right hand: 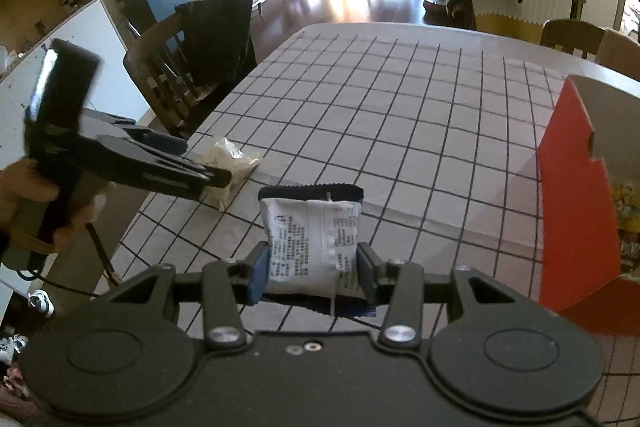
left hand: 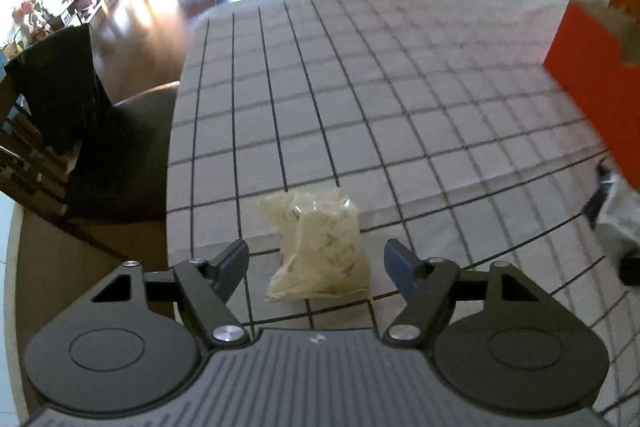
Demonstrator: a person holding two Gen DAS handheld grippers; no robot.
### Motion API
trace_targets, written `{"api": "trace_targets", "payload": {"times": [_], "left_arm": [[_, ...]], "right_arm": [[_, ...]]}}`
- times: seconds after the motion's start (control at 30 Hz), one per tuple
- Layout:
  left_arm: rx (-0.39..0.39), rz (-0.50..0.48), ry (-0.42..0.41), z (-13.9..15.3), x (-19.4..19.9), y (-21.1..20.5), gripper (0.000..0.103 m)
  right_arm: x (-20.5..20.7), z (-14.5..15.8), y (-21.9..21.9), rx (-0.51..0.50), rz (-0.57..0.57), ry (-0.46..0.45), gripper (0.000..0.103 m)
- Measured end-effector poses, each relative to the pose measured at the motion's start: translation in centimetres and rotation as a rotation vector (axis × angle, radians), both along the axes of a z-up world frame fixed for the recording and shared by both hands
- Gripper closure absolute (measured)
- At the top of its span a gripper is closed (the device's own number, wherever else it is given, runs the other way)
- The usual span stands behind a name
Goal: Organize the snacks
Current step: 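Carry the white packet and cream bag over the box with both grippers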
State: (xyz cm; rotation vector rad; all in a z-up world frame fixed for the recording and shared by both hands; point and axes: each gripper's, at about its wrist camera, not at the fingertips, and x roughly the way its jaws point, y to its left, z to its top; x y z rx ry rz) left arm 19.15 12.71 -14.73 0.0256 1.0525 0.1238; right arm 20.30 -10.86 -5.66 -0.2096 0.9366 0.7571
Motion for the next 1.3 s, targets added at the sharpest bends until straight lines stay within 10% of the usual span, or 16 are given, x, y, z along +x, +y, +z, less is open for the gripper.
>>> {"api": "trace_targets", "payload": {"times": [0.6, 1.3], "left_arm": [[-0.043, 0.031, 0.030, -1.2, 0.9, 0.8, 0.065], [-0.127, -0.043, -0.109, 7.9, -1.4, -5.6, 0.067]], "right_arm": [[0.0, -1.0, 0.1, -0.011, -0.048, 0.028, 0.059], [0.0, 4.2, -6.2, 0.037, -0.134, -0.060, 0.059]]}}
